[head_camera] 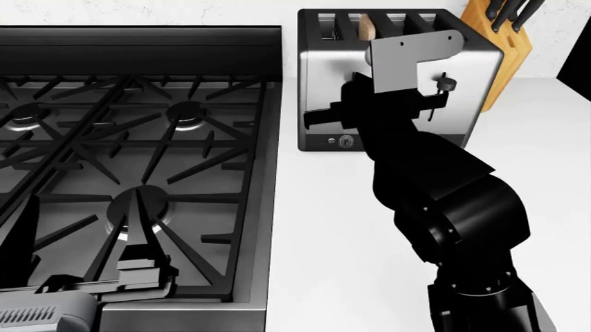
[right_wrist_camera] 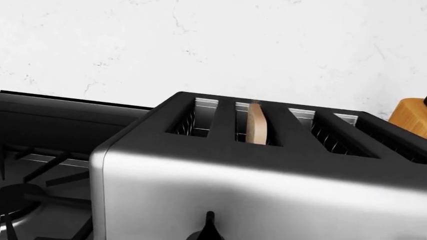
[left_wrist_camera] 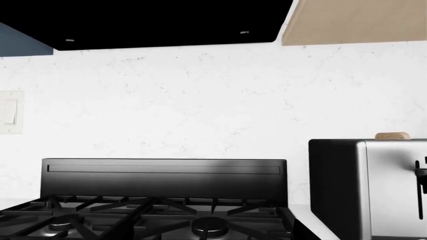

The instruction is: Push down the lever of the toaster to turn it on.

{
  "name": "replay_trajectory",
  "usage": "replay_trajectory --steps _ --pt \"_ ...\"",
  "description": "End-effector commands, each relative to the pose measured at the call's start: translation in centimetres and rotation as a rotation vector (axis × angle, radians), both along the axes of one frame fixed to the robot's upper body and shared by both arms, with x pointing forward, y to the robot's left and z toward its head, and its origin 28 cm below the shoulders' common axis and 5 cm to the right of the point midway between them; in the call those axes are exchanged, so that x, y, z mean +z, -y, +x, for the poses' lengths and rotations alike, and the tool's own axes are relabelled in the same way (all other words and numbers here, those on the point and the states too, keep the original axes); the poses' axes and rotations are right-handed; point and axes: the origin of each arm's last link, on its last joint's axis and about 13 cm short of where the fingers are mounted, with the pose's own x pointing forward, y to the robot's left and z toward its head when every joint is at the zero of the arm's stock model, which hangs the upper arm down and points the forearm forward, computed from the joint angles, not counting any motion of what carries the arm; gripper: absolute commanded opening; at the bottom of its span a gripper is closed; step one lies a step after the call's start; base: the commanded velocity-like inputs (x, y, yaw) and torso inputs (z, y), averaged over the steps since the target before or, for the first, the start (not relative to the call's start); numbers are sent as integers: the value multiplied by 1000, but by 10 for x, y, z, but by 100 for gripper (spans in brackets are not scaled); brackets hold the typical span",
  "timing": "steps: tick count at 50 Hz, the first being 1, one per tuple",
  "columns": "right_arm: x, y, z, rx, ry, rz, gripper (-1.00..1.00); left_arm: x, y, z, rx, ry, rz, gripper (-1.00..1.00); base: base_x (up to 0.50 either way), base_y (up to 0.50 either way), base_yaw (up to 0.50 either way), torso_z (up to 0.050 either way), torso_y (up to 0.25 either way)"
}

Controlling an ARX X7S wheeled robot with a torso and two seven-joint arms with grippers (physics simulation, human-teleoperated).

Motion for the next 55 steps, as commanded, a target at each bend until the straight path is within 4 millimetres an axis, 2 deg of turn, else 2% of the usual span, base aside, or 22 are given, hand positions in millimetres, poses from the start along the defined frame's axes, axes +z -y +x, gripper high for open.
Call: replay_trajectory --steps 1,44,55 --pt "-11 2 3 -10 -50 -14 -100 0 0 0 2 1 0 100 0 0 0 0 0" --pt "-40 2 4 -11 -111 -14 -100 1 0 -1 3 2 4 100 0 0 0 0 0" --pt "-42 2 4 -10 -126 -23 -100 1 0 0 3 3 4 100 0 0 0 0 0"
